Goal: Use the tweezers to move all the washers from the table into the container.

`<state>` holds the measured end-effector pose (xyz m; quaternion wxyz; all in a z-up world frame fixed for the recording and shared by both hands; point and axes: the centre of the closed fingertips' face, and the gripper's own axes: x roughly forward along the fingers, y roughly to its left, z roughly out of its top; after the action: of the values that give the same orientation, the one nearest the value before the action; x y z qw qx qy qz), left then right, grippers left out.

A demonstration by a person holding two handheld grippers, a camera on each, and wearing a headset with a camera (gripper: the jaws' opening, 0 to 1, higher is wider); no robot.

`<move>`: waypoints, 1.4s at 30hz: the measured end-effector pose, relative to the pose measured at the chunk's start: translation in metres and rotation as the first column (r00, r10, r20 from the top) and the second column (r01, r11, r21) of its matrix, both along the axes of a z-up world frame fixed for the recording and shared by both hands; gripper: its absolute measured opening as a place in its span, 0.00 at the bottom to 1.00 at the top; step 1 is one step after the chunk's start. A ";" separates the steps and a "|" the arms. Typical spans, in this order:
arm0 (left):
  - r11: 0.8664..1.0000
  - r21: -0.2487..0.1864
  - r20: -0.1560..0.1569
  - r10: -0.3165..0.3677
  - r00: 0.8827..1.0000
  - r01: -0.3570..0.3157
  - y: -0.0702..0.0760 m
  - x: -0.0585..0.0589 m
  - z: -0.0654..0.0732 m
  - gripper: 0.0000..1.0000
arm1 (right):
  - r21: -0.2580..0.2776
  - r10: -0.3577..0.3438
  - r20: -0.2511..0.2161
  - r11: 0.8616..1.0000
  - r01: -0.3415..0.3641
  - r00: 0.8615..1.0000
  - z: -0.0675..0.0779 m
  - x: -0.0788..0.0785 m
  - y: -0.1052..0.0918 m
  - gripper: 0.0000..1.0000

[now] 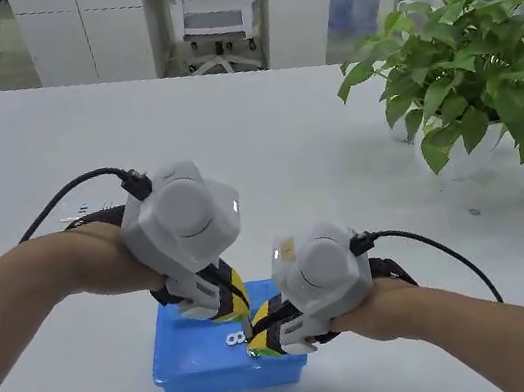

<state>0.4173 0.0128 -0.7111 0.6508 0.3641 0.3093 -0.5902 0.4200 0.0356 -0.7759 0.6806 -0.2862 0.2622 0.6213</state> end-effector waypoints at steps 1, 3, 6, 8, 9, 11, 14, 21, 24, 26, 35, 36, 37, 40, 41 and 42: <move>1.000 0.000 0.000 0.000 1.000 0.000 0.000 0.000 0.000 0.06 | -0.001 0.000 0.000 1.000 0.000 1.000 0.000 0.000 0.000 0.10; 1.000 0.001 -0.002 0.002 1.000 -0.002 0.001 0.000 -0.001 0.06 | -0.001 0.002 -0.001 1.000 -0.002 1.000 -0.001 0.000 0.001 0.10; 1.000 0.002 -0.001 0.003 1.000 -0.003 0.002 0.001 -0.001 0.06 | -0.002 0.003 0.001 1.000 -0.003 1.000 -0.001 0.000 0.002 0.10; 1.000 0.002 0.000 0.004 1.000 -0.004 0.002 0.001 -0.001 0.06 | -0.002 0.004 0.002 1.000 -0.004 1.000 -0.001 0.001 0.003 0.10; 1.000 0.002 -0.001 0.004 1.000 -0.004 0.003 0.001 -0.002 0.06 | -0.003 0.005 0.002 1.000 -0.005 1.000 -0.002 0.001 0.003 0.10; 1.000 0.002 -0.001 0.005 1.000 -0.005 0.003 0.001 -0.002 0.06 | -0.005 0.007 0.003 1.000 -0.007 1.000 -0.002 0.001 0.003 0.10; 1.000 0.001 0.000 0.006 1.000 -0.006 0.003 0.001 -0.002 0.06 | -0.005 0.006 0.005 1.000 -0.006 1.000 -0.002 0.001 0.003 0.10; 1.000 0.003 0.004 0.004 1.000 -0.004 0.005 -0.001 0.000 0.06 | -0.001 0.005 0.006 1.000 -0.005 1.000 0.000 0.001 0.004 0.11; 1.000 0.004 0.006 0.004 1.000 -0.004 0.007 -0.001 0.002 0.06 | 0.001 0.005 0.007 1.000 -0.005 1.000 0.002 0.000 0.005 0.11; 1.000 0.003 0.005 0.004 1.000 -0.004 0.008 -0.003 0.004 0.06 | 0.003 0.007 0.009 1.000 -0.007 1.000 0.003 -0.001 0.006 0.11; 1.000 -0.001 0.012 0.013 1.000 -0.013 0.014 -0.006 0.014 0.06 | 0.011 0.016 0.029 1.000 -0.016 0.999 0.013 -0.002 0.010 0.11; 1.000 0.000 0.013 0.014 1.000 -0.014 0.014 -0.006 0.015 0.06 | 0.012 0.016 0.030 1.000 -0.016 0.999 0.015 -0.002 0.011 0.11; 1.000 0.001 0.014 0.014 1.000 -0.014 0.015 -0.006 0.016 0.06 | 0.014 0.018 0.033 1.000 -0.018 0.999 0.016 -0.002 0.012 0.11; 1.000 0.006 0.018 0.013 1.000 -0.013 0.016 -0.008 0.020 0.06 | 0.019 0.020 0.037 1.000 -0.020 0.999 0.020 -0.003 0.014 0.11; 1.000 0.007 0.019 0.012 1.000 -0.012 0.016 -0.008 0.022 0.06 | 0.022 0.021 0.040 1.000 -0.021 0.999 0.022 -0.003 0.015 0.11; 1.000 0.007 0.019 0.011 1.000 -0.011 0.016 -0.009 0.022 0.06 | 0.023 0.021 0.040 0.999 -0.022 0.999 0.023 -0.004 0.015 0.11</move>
<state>0.4086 0.0292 -0.6886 0.6558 0.3702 0.3070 -0.5819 0.4162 0.0505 -0.7534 0.6823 -0.2934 0.2381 0.6259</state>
